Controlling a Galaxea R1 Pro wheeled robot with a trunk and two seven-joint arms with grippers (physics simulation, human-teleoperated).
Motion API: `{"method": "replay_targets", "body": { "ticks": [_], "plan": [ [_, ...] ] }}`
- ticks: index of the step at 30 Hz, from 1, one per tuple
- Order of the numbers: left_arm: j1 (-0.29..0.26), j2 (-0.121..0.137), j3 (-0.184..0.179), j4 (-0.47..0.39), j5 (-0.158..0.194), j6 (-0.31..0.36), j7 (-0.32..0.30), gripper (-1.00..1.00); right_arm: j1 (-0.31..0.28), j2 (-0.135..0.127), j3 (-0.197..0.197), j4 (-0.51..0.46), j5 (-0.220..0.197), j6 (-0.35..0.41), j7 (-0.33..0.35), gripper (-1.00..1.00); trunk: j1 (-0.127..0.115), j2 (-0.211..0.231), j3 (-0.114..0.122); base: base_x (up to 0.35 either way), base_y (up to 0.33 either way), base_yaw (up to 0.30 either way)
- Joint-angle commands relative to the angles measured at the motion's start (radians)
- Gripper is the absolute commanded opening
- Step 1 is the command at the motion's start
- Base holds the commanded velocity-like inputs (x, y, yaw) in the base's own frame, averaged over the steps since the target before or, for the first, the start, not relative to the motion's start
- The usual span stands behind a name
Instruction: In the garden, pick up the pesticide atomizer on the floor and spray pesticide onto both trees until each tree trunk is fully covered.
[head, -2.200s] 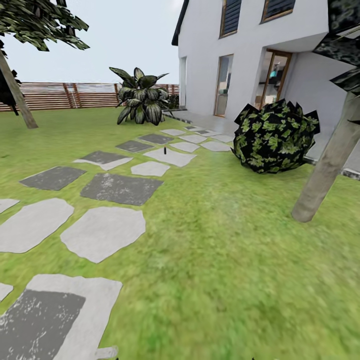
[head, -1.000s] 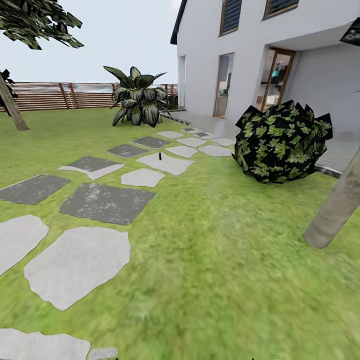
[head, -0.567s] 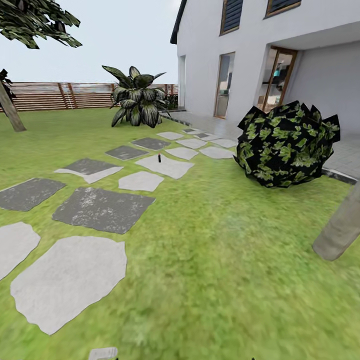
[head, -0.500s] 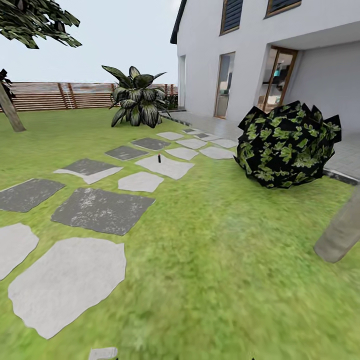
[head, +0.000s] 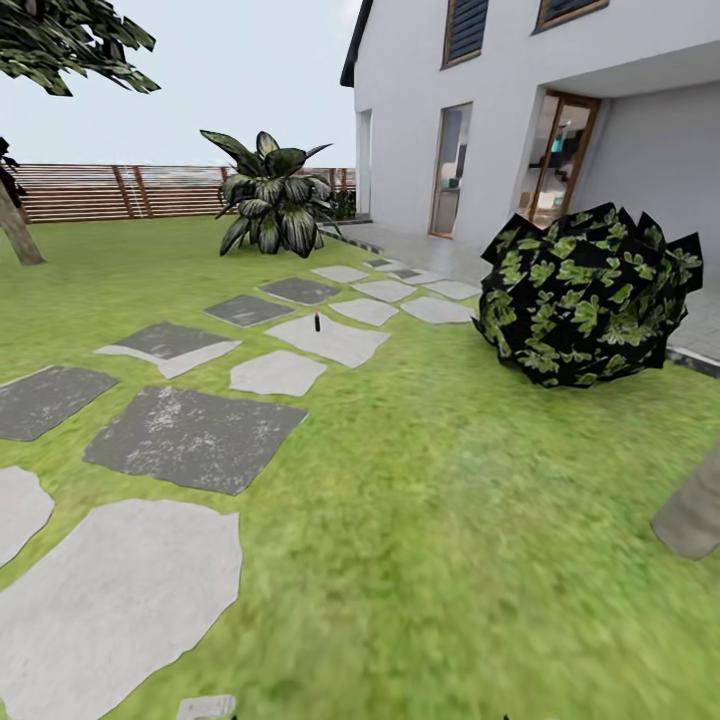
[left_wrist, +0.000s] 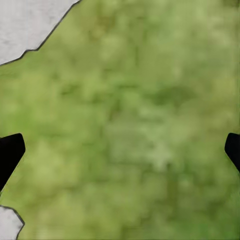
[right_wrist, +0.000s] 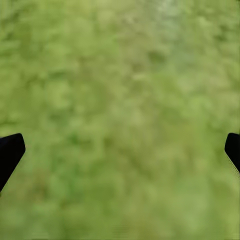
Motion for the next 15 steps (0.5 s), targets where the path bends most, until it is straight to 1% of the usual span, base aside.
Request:
{"method": "replay_targets", "body": {
  "ticks": [1,15],
  "plan": [
    [0.000,0.000,0.000,0.000,0.000,0.000,0.000,1.00,0.000,0.000,0.000,0.000,0.000,0.000,0.000,1.00,0.000,0.000,0.000,0.341,0.000,0.000],
    [0.000,0.000,0.000,0.000,-0.001,0.000,0.000,1.00,0.000,0.004,0.000,0.000,0.000,0.001,-0.001,1.00,0.000,0.000,0.000,0.341,0.000,0.000]
  ]
}}
